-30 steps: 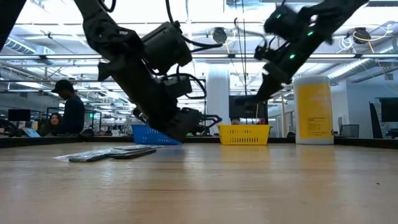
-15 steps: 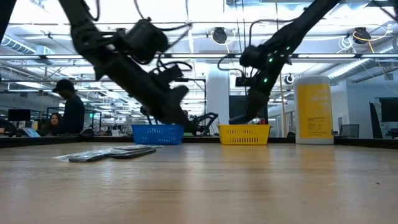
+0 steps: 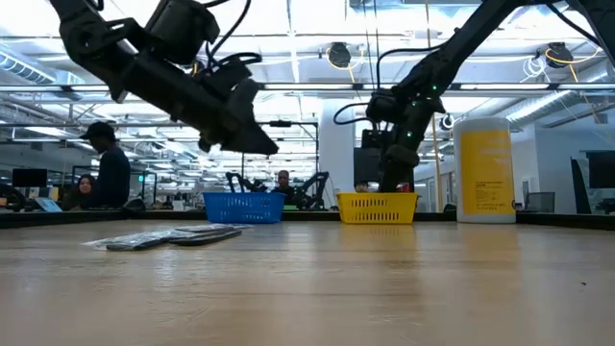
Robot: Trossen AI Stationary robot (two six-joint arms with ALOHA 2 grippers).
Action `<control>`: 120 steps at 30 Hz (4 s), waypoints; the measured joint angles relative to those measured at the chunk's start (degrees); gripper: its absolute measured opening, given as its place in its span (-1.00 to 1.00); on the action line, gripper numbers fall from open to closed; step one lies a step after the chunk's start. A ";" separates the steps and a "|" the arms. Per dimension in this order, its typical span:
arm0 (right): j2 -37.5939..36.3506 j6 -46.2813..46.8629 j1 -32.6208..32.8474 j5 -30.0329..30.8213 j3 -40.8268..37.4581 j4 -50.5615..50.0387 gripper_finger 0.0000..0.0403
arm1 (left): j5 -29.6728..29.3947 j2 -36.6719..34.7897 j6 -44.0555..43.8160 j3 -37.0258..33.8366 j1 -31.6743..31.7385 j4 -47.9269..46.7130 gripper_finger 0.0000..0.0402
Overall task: Pick & Place Travel size toiletries
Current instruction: Put the blue shave cream into the yellow bin, then put the black hair comb into the red bin
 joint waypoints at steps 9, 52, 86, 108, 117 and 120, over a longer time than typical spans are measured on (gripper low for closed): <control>0.00 0.99 0.15 0.18 0.00 0.60 -0.11 | 0.01 -1.29 0.07 -0.04 -1.66 -1.26 -0.87; 4.36 39.12 63.87 31.98 -31.26 78.77 -0.27 | -10.94 -18.59 -15.18 2.90 -25.57 -44.91 -0.87; -3.81 45.05 70.50 31.33 -29.35 57.33 -0.39 | 13.30 22.13 -6.08 21.31 -19.63 -14.00 -0.87; 9.06 50.10 67.35 26.63 -21.09 58.28 -0.71 | -4.10 22.15 -16.94 21.39 -20.26 -35.99 -0.87; -6.61 59.49 68.84 27.50 -25.17 37.75 -0.82 | 4.40 19.17 -17.01 21.21 -25.10 -34.00 -0.87; -10.43 63.30 69.73 27.45 -28.76 37.46 -0.80 | 4.32 18.04 -15.51 21.25 -26.15 -29.58 -0.87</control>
